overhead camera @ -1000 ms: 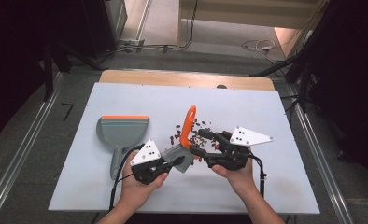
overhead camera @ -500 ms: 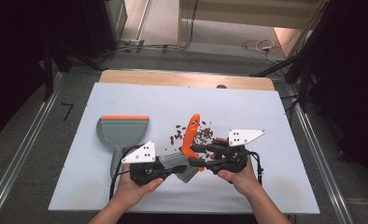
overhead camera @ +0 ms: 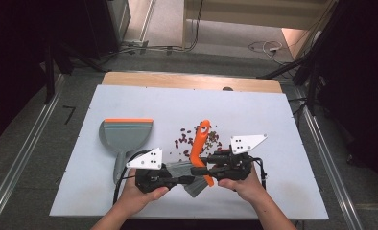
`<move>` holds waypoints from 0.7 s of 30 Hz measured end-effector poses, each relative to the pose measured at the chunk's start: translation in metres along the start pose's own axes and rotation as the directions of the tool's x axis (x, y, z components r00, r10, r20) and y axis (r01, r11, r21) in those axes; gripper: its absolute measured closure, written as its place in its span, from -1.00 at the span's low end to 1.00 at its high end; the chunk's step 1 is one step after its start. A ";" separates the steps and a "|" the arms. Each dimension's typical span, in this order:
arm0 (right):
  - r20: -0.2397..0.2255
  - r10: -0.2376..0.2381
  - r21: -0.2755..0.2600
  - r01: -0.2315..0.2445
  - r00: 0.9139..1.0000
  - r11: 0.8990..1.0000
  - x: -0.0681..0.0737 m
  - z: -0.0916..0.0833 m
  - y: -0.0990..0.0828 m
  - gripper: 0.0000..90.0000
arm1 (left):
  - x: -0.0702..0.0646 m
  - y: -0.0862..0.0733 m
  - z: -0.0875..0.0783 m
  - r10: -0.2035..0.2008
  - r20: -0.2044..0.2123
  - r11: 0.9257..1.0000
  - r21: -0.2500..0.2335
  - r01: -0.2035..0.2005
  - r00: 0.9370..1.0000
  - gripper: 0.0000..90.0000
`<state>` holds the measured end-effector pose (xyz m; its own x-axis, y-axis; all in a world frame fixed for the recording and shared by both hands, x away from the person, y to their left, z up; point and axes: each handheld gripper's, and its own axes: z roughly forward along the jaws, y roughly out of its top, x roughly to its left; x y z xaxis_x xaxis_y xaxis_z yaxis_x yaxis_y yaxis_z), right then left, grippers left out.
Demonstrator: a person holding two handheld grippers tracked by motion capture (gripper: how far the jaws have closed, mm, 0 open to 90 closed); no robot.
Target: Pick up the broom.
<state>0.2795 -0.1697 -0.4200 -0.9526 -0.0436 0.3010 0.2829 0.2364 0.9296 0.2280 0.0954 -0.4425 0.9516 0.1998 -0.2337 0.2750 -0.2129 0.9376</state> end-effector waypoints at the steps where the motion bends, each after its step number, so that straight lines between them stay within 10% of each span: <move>1: -0.011 0.007 0.004 -0.007 1.000 1.000 0.000 0.000 0.000 0.51 | -0.001 0.000 0.000 0.010 0.001 1.000 0.003 -0.010 1.000 0.93; 11: 0.011 -0.017 0.031 0.017 1.000 0.999 0.012 0.000 0.009 0.53 | -0.002 -0.002 -0.004 0.008 0.022 0.999 -0.044 -0.007 1.000 0.78; 21: 0.146 0.046 0.012 -0.048 0.988 0.999 0.003 -0.012 0.012 0.53 | -0.001 -0.007 -0.013 -0.023 -0.161 1.000 -0.023 0.019 0.987 -0.59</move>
<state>0.2813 -0.1787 -0.4058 -0.9447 0.1100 0.3090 0.3272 0.2494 0.9114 0.2229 0.1087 -0.4456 0.9106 0.3558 -0.2104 0.2901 -0.1874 0.9385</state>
